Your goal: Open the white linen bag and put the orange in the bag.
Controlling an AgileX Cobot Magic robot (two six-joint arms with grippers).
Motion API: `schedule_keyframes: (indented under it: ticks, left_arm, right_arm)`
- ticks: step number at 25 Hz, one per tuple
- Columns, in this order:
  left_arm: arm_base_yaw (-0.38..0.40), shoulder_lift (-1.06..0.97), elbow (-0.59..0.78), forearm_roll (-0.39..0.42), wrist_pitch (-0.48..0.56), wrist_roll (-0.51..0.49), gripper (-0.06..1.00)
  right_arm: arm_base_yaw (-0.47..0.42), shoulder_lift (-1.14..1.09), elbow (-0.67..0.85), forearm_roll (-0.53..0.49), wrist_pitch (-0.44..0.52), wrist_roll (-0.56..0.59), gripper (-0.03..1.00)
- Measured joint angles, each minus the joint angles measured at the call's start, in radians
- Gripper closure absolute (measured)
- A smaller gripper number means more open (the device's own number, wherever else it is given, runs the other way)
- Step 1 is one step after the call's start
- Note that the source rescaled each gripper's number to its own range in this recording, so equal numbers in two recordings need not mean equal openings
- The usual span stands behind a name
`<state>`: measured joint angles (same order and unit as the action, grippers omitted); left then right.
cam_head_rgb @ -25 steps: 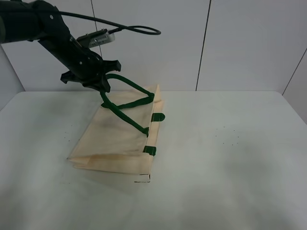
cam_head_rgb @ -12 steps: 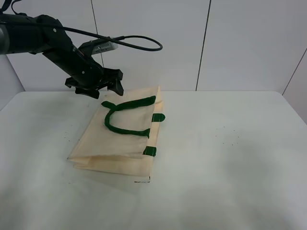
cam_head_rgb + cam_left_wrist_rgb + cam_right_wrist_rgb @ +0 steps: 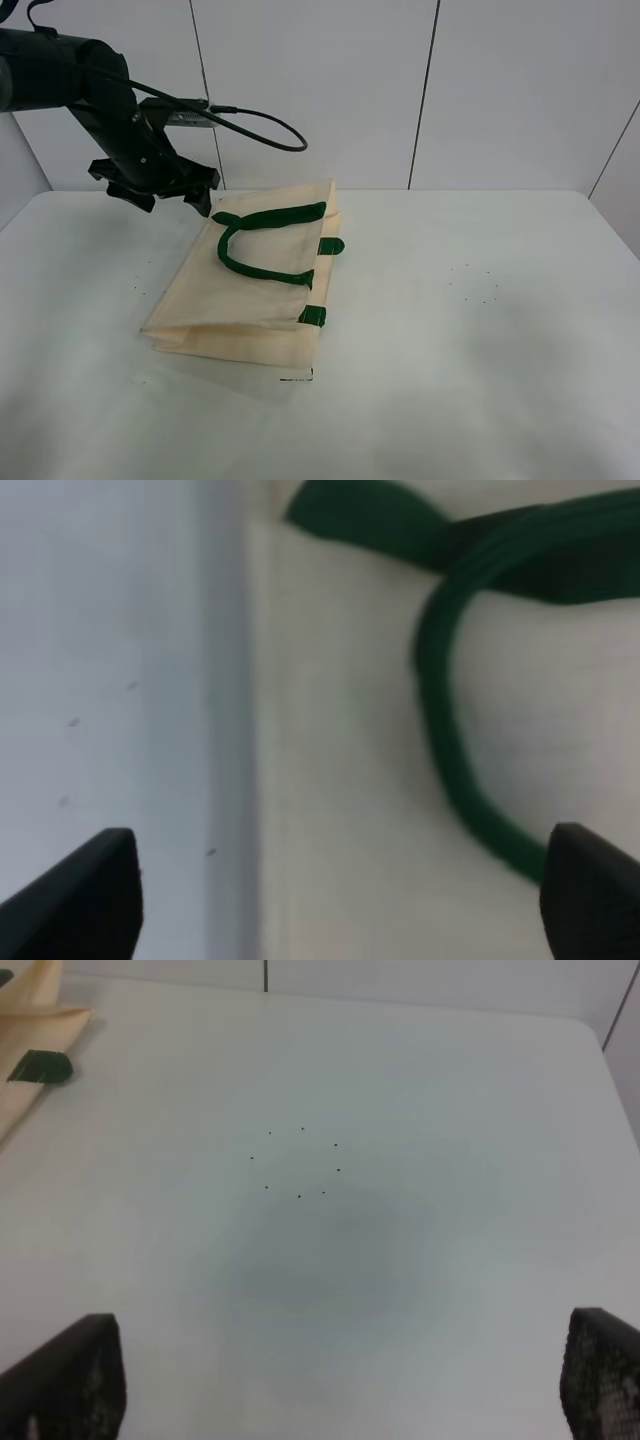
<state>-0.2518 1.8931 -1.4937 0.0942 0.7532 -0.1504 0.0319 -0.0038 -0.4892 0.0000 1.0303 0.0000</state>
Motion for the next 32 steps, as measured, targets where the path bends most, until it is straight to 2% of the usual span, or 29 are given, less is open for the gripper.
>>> schedule_keyframes:
  ticks: [2, 4, 8, 13, 18, 22, 32]
  left_arm:
    - [0.038, 0.000, 0.000, -0.003, 0.021, -0.005, 0.05]
    - [0.115, 0.000, 0.000, -0.022, 0.045, -0.006, 0.05]
    - [0.192, 0.000, 0.000, -0.042, 0.067, 0.027, 0.05]
    - [0.201, -0.001, 0.000, -0.062, 0.102, 0.034, 0.05]
    - [0.201, -0.008, 0.002, -0.081, 0.217, 0.037, 0.05]
    - [0.201, -0.064, 0.044, -0.077, 0.253, 0.042, 0.05]
    - [0.201, -0.421, 0.321, -0.011, 0.335, 0.041, 0.05]
  right_arm:
    - [0.000, 0.000, 0.000, 0.000, 0.000, 0.000, -0.03]
    - [0.000, 0.000, 0.000, 0.000, 0.000, 0.000, -0.03]
    - [0.000, 0.000, 0.000, 0.000, 0.000, 0.000, -0.03]
    - [0.000, 0.000, 0.000, 0.000, 0.000, 0.000, -0.03]
    - [0.000, 0.000, 0.000, 0.000, 0.000, 0.000, -0.03]
    - [0.000, 0.000, 0.000, 0.000, 0.000, 0.000, -0.03]
    - [0.000, 0.000, 0.000, 0.000, 0.000, 0.000, -0.03]
